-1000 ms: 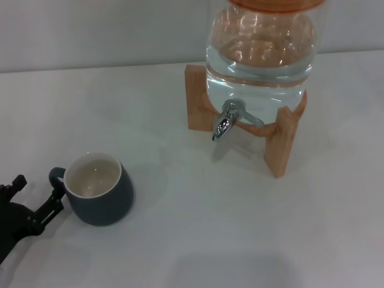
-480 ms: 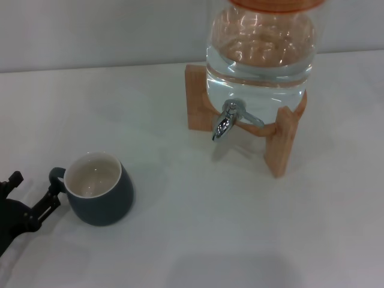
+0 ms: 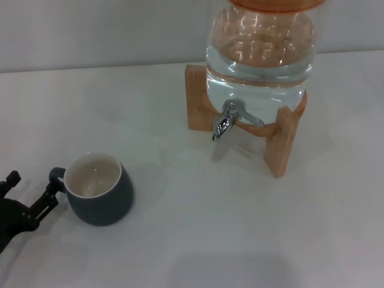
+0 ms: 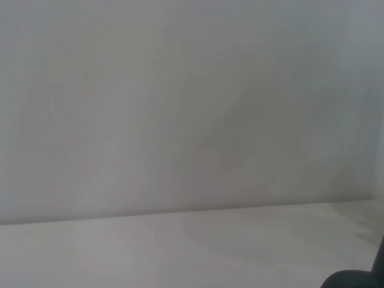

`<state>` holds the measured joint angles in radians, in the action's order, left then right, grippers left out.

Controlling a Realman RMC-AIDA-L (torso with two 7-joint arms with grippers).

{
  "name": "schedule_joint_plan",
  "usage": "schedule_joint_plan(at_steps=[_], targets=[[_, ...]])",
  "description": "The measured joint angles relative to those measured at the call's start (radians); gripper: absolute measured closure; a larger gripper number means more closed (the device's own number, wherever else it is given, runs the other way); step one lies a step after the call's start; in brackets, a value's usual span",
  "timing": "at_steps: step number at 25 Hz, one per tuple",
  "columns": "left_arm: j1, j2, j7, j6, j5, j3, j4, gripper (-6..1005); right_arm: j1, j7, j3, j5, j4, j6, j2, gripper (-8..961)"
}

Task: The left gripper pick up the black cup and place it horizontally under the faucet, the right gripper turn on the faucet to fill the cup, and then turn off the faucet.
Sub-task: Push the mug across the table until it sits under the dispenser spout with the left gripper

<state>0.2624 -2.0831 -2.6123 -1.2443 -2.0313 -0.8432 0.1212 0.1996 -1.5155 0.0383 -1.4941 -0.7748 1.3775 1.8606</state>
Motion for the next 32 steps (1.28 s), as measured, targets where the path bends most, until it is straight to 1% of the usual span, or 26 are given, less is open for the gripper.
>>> schedule_joint_plan(at_steps=[13,30,32], targets=[[0.035,0.0,-0.002,0.024,-0.001,0.001,0.0,161,0.002,-0.001,0.0,0.0,0.0,-0.002,0.0,111],[0.041,-0.002,-0.004,0.021,-0.005,-0.007,-0.003,177,0.008,-0.001,0.0,0.0,0.0,-0.008,-0.005,111],[0.042,-0.002,-0.004,0.022,-0.005,-0.007,-0.003,271,0.007,-0.001,0.0,0.0,0.0,-0.008,-0.005,111]])
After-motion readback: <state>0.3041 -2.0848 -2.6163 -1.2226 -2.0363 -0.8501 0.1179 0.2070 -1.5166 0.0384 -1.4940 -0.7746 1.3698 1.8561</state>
